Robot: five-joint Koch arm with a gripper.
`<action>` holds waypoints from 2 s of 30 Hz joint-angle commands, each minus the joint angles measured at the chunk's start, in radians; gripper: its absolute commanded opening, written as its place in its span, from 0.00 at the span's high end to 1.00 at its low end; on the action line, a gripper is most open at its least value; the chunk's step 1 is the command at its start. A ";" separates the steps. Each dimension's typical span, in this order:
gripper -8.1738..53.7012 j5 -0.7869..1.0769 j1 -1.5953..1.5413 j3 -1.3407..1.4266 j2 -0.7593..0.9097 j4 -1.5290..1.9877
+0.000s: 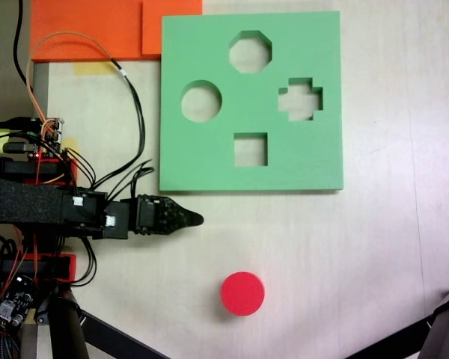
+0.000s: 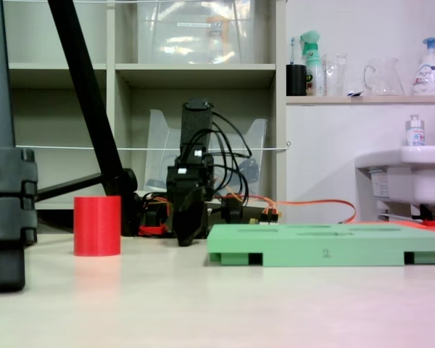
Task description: Put the cylinder block into the corresponding hole
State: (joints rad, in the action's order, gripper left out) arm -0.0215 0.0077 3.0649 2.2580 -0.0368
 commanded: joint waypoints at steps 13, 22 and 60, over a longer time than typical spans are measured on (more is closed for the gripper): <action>0.32 -1.197 -0.098 0.052 0.066 -0.612; 0.17 -1.698 -0.078 0.037 -0.025 -0.699; 0.12 -1.557 0.362 -0.532 -1.212 -1.404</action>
State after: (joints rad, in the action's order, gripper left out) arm -1.5769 0.3528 2.5556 1.0339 -1.4450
